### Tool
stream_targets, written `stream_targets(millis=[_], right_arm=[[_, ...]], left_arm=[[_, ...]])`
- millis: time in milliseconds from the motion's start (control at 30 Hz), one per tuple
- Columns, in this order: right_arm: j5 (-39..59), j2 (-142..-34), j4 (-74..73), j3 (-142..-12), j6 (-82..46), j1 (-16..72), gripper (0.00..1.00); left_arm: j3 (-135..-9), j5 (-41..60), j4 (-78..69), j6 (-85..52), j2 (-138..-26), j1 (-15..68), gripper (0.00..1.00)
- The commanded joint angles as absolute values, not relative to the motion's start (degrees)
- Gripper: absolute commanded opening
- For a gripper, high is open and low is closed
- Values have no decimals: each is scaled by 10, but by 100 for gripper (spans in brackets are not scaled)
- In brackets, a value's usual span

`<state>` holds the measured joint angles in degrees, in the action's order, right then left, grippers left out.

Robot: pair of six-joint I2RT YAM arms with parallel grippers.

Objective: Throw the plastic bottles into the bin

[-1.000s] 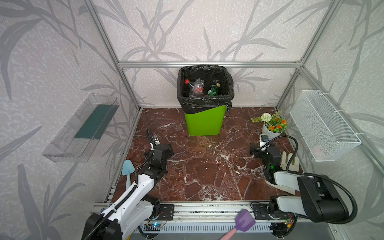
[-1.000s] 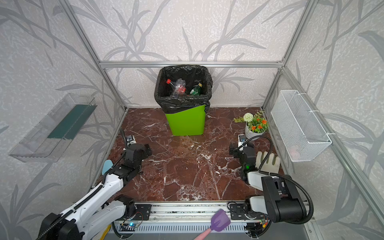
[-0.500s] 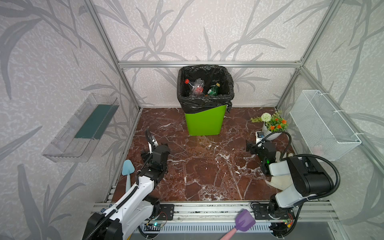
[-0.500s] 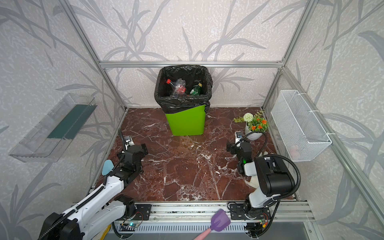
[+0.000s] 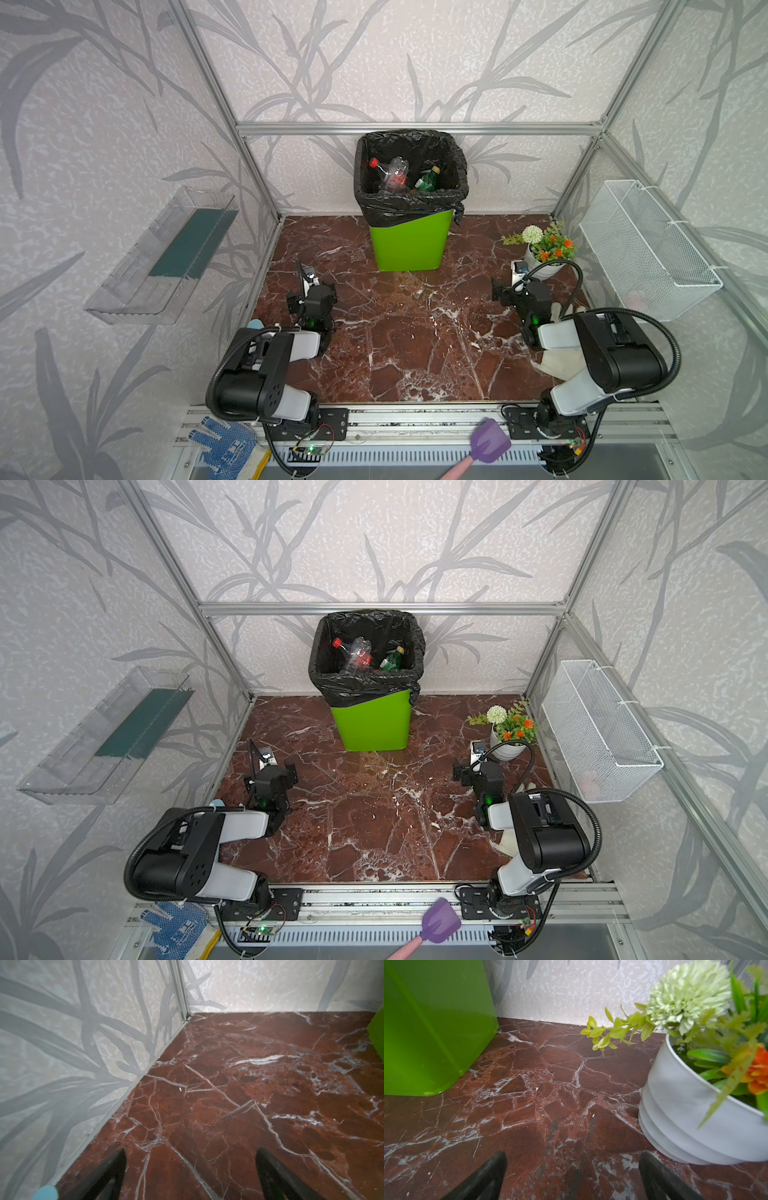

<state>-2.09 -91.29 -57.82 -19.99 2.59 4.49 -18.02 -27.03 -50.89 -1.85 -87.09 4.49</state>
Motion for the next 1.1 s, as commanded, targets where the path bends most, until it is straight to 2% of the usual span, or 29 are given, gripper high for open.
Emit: stream_targets(millis=[0, 100, 200, 300, 400, 1067], right_arm=[[-26, -908, -580, -204, 22, 45, 99], [-26, -908, -580, -204, 23, 45, 99], [-26, -908, -579, -204, 22, 45, 99], [-26, -908, -580, -204, 22, 45, 99], [-26, -908, -580, -204, 22, 45, 99], [-26, -908, -580, -204, 22, 45, 99]], left_arm=[[-178, -167, -641, -7, -913, 23, 97], [-219, -204, -497, -42, -877, 19, 99], [-203, -210, -587, -29, -908, 19, 99], [-215, -214, -535, -37, -892, 21, 99], [-207, -216, -581, -28, -908, 21, 99], [-208, -214, -567, -37, -904, 18, 99]])
